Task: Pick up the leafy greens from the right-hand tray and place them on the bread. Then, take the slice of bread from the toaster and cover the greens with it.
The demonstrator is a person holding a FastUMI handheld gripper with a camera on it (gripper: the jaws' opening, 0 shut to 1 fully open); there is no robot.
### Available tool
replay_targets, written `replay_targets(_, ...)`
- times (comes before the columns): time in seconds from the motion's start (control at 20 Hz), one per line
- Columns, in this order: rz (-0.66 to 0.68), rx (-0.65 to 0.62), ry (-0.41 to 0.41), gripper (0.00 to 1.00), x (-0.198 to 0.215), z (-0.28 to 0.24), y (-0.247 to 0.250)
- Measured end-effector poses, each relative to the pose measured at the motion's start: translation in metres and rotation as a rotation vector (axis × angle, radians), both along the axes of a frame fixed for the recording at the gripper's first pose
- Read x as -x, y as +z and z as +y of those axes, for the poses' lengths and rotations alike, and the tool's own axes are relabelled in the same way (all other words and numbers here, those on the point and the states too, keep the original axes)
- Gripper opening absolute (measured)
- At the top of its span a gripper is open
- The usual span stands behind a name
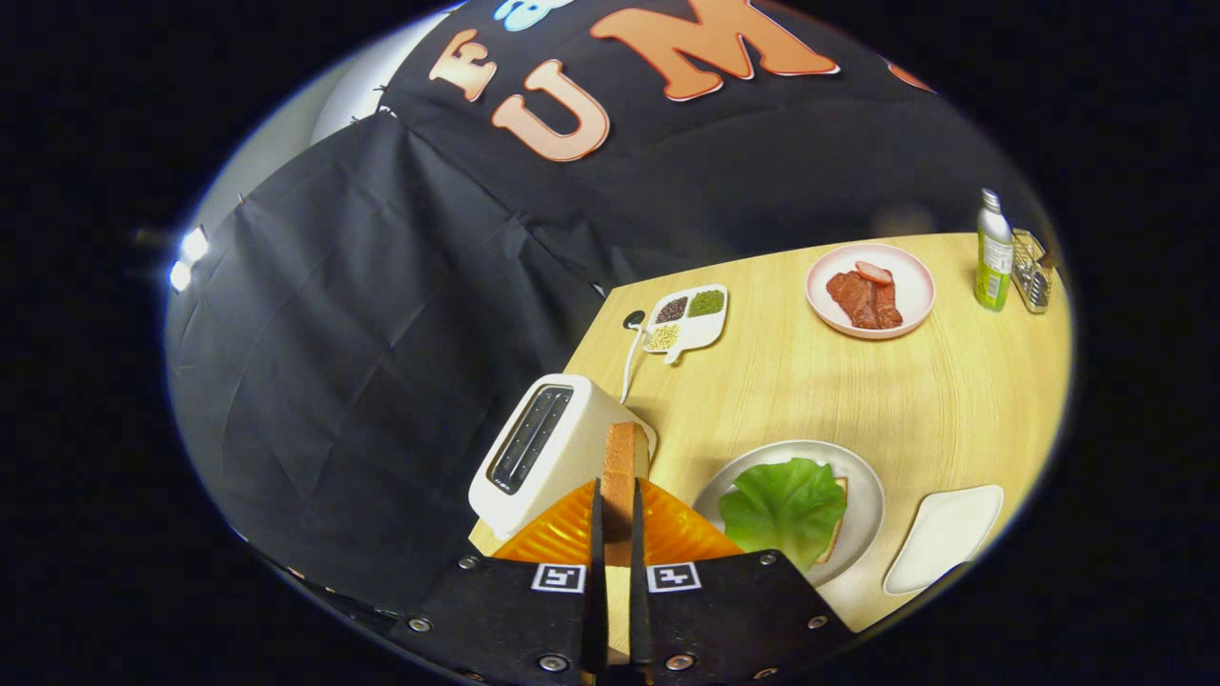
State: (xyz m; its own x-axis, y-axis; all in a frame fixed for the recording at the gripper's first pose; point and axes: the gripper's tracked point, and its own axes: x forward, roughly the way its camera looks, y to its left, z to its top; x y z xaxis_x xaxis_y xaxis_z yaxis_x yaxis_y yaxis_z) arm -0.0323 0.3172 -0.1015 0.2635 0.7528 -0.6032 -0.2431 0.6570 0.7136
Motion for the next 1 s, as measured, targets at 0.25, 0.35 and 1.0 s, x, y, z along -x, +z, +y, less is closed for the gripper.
replay_targets(0.25, 0.025, 0.015, -0.028, 0.09, 0.004, -0.021, -0.028)
replay_targets(0.35, 0.039, 0.005, -0.018, 0.09, 0.009, -0.022, -0.036)
replay_targets(1.0, 0.127, -0.04, -0.07, 0.09, 0.018, -0.054, -0.105)
